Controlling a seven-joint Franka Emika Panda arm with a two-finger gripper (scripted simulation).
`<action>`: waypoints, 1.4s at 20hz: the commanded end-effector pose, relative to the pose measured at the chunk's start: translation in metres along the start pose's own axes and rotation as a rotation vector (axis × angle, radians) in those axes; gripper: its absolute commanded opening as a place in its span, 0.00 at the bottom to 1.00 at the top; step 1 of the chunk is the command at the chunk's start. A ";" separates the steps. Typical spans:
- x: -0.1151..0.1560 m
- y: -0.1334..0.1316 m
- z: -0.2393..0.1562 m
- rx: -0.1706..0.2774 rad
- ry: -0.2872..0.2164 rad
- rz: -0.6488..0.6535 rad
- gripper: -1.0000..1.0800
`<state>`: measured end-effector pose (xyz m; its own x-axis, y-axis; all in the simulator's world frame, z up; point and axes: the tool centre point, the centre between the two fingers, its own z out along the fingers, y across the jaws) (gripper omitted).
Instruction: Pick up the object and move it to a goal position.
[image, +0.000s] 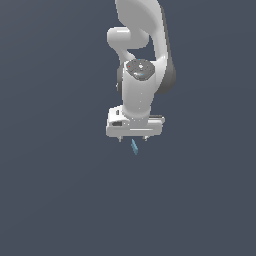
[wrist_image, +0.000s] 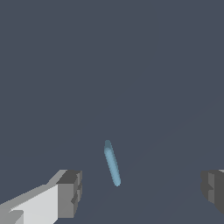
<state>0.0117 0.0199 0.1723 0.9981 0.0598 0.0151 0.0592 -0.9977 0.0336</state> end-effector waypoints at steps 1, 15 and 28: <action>0.000 0.000 0.000 0.000 0.000 0.000 0.96; -0.007 0.030 0.006 -0.031 -0.023 0.000 0.96; -0.026 0.000 0.054 0.010 -0.017 -0.187 0.96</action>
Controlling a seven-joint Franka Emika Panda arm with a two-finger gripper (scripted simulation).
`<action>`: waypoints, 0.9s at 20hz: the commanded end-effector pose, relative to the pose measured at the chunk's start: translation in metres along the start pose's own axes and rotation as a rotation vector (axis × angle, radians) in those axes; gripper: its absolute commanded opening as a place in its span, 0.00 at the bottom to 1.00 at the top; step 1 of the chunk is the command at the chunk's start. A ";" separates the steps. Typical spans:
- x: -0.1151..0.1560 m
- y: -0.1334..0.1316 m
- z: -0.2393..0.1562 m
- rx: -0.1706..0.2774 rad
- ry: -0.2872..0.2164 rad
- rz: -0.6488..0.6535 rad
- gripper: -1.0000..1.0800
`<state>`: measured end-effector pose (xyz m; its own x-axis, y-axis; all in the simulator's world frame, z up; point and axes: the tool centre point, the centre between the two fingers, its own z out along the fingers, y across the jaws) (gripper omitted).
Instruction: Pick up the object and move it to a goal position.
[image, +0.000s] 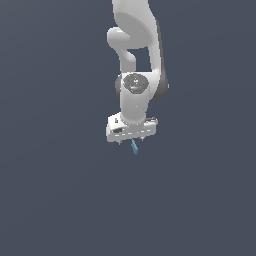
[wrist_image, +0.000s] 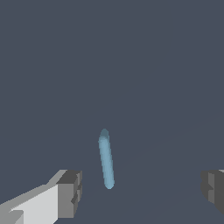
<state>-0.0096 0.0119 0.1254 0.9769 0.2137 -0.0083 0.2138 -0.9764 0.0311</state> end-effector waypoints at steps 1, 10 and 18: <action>-0.004 -0.009 0.012 0.010 0.003 -0.048 0.96; -0.013 -0.025 0.035 0.030 0.010 -0.139 0.96; -0.014 -0.026 0.043 0.030 0.009 -0.138 0.96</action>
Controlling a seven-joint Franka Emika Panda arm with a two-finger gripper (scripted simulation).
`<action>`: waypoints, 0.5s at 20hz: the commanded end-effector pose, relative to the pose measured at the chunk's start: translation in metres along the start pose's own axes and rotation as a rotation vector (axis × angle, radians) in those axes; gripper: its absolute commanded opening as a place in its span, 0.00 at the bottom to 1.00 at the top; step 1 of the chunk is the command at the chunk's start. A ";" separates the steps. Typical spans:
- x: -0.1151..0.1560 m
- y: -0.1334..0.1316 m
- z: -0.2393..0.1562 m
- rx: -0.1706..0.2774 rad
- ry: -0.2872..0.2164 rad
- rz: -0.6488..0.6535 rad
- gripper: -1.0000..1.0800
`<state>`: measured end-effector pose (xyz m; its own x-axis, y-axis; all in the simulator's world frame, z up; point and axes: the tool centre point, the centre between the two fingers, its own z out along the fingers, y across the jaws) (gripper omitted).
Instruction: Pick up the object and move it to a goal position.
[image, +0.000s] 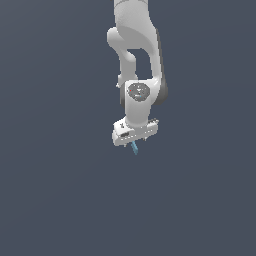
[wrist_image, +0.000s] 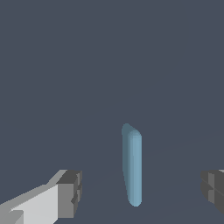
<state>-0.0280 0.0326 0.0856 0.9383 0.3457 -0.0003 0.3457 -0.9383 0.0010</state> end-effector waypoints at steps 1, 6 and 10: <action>-0.001 0.000 0.008 0.000 -0.001 -0.001 0.96; -0.001 -0.001 0.032 0.001 0.000 -0.003 0.96; -0.001 -0.001 0.044 0.001 0.000 -0.004 0.96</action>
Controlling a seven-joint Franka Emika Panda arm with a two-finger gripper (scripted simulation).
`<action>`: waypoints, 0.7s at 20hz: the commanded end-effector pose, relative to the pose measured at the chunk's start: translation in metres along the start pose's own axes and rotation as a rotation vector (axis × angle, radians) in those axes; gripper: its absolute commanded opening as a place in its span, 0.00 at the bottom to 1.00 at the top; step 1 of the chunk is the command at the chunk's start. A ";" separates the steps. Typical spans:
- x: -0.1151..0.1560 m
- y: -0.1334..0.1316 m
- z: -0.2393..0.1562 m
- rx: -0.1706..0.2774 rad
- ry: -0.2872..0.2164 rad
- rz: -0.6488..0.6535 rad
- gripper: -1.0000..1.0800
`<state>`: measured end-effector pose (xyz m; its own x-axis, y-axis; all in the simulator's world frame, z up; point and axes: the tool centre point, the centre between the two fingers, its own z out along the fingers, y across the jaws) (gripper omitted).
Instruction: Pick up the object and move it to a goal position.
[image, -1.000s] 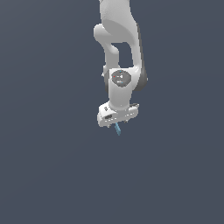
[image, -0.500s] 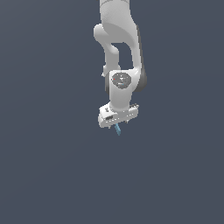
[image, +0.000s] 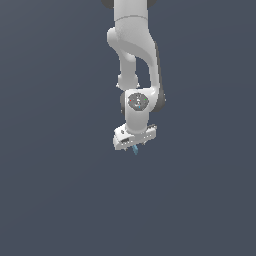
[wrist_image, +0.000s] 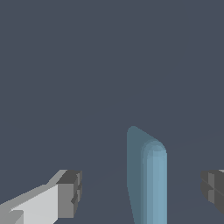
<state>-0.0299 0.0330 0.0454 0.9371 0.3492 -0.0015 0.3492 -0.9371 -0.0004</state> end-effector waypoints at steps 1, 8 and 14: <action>0.001 0.000 0.005 0.000 0.001 -0.001 0.96; 0.001 0.000 0.006 0.000 0.001 -0.001 0.00; 0.001 0.000 0.006 0.000 0.001 -0.001 0.00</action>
<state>-0.0288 0.0331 0.0395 0.9369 0.3497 0.0000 0.3497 -0.9369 0.0000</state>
